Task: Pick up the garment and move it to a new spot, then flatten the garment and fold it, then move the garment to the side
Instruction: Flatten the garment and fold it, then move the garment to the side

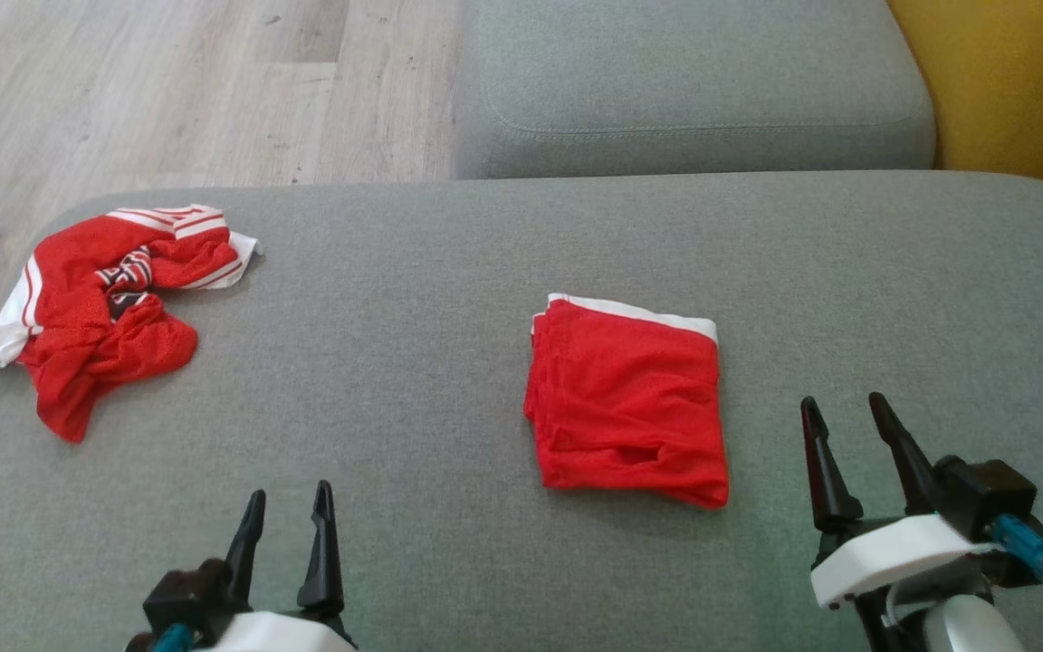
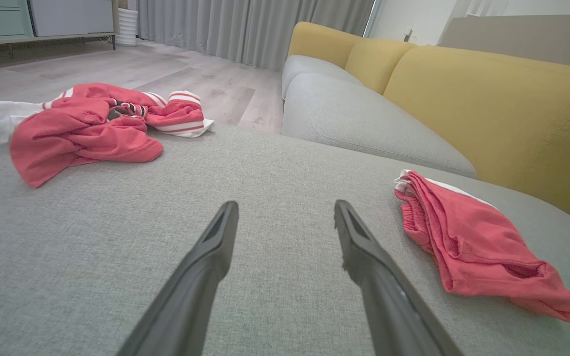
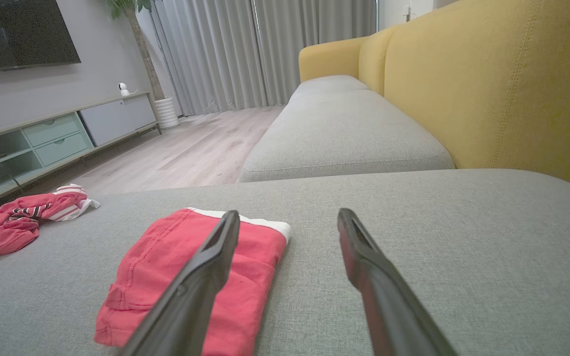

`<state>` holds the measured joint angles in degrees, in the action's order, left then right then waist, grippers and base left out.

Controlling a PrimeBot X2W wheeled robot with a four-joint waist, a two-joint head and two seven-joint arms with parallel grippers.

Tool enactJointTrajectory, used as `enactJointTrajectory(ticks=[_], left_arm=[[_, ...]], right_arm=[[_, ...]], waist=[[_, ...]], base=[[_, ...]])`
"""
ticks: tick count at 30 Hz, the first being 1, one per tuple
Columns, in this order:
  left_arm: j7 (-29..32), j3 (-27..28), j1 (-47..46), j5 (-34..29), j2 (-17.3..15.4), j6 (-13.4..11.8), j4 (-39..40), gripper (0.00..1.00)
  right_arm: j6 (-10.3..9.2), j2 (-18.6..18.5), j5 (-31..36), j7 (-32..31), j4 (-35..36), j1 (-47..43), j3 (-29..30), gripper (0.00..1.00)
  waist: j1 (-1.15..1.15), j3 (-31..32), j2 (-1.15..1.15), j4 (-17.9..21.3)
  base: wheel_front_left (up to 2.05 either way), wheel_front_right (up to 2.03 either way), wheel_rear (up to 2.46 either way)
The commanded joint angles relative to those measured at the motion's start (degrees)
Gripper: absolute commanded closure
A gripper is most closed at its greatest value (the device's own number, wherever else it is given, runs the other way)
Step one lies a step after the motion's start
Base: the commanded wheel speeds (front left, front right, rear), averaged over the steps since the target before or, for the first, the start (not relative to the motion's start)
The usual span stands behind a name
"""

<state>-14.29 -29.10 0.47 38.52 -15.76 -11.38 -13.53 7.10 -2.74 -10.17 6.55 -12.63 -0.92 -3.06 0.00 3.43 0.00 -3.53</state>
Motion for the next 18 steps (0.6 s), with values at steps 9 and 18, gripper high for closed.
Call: enactJointTrajectory(ticks=[9,18], left_arm=[[-0.7,3.7,-2.4,-1.7,0.1,0.8,1.6,0.0],[-0.7,3.6,-3.5,-2.5,0.3,0.9,2.6,0.0]], right_arm=[[0.39,-0.1,0.5,-0.7,1.6,1.1,-0.1,0.0],[0.39,-0.1,3.5,-6.2,1.0,6.2,2.3,0.0]], waist=[[0.0,-0.5,0.0,-0.7],[0.0,-2.0,0.0,-1.6]], base=[[0.0,0.0,0.0],[0.0,0.0,0.0]])
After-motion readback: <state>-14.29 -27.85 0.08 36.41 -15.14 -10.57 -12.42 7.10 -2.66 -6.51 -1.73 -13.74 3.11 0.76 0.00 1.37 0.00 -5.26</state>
